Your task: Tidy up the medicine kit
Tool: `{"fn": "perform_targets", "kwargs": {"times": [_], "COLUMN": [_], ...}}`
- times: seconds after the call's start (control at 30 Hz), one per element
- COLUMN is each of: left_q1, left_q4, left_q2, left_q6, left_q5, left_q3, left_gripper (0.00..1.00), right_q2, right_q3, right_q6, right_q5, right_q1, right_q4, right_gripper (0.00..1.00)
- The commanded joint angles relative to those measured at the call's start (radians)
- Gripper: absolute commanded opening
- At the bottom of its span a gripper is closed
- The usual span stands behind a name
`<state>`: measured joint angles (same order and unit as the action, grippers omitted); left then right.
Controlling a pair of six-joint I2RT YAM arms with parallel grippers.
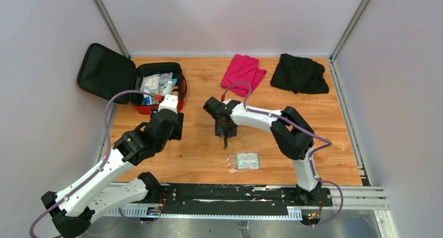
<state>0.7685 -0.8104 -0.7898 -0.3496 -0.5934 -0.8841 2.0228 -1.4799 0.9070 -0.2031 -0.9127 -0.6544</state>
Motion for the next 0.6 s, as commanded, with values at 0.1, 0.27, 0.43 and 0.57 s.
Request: {"fn": "perform_targets", "kwargs": {"times": [0.1,0.27,0.43,0.57], "left_q1": [-0.005,-0.005,-0.005,-0.005], "left_q4": [0.008,0.011,0.012,0.016], "left_q2": [0.002,-0.003,-0.001,-0.002], "left_q6": [0.012,0.012,0.011,0.012], "left_q5": [-0.036,-0.038,-0.037,-0.033], "left_q3": [0.015,0.017,0.019,0.02], "left_gripper": [0.65,0.65,0.65,0.65], "right_q2": [0.051,0.079,0.064,0.003], "right_q3": [-0.008,-0.044,-0.008,0.067], "right_q6": [-0.039,-0.149,-0.361,-0.514], "right_q5": [-0.02,0.011,0.082,0.116], "right_q1": [-0.009,-0.008,-0.008,-0.008], "right_q4": [-0.101,-0.098,-0.044,0.018], "right_gripper": [0.36,0.22,0.15,0.07]}}
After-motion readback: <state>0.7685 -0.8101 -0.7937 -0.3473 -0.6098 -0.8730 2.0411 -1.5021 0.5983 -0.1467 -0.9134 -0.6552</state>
